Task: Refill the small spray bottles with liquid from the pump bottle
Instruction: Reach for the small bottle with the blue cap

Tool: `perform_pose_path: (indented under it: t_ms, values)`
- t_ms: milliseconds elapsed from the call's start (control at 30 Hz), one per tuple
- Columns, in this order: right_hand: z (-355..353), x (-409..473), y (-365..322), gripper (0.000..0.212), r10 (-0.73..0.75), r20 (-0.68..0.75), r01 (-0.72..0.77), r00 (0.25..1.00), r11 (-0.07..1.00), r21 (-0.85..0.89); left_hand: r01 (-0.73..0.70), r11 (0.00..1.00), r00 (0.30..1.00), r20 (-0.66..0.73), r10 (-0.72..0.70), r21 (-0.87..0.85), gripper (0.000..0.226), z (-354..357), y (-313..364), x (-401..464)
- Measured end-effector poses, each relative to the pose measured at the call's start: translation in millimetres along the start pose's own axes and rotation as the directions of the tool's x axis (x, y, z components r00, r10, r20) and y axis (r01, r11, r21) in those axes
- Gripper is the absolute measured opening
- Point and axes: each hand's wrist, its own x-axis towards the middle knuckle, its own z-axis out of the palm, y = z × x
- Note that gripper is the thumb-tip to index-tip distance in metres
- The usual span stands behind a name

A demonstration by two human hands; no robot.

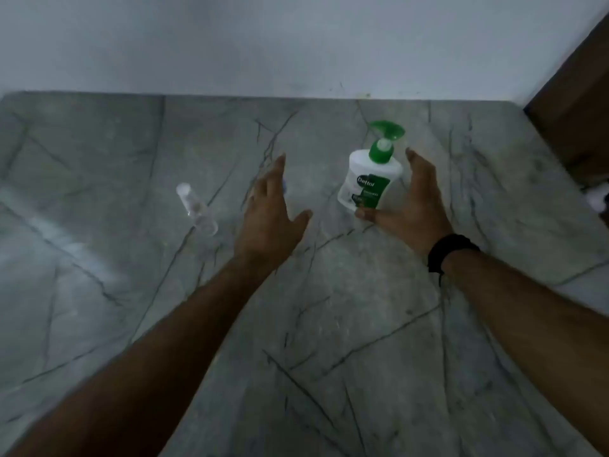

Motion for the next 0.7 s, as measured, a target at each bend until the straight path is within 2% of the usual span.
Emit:
perform_pose_path:
  t_ms: [133,200,300,367,467,700]
  values:
    - [21,6,4,0.107,0.012,0.085,-0.031,0.996,0.972,0.234,-0.006,0.999,0.989,-0.148,0.001,-0.035,0.093,10,-12,4]
    - [30,8,8,0.099,0.019,0.052,-0.033,0.998,0.960,0.278,-0.023,0.999,0.988,-0.151,0.017,-0.035,0.094,14,-18,3]
    - [37,11,18,0.084,-0.008,0.012,0.003,1.000,0.943,0.333,0.001,0.992,0.994,-0.104,-0.014,-0.128,0.097,17,-24,4]
    - [38,12,22,0.078,-0.042,-0.001,0.040,0.999,0.937,0.347,0.025,0.992,0.994,-0.107,-0.038,-0.123,0.084,19,-29,1]
    - [38,7,24,0.075,-0.075,-0.001,0.071,0.997,0.934,0.350,-0.060,0.998,0.981,-0.185,0.059,-0.001,0.050,22,-38,-7]
    - [35,-34,14,0.060,-0.153,0.027,0.130,0.988,0.909,0.397,-0.177,0.983,0.974,-0.150,0.168,-0.053,0.044,18,-43,-47]
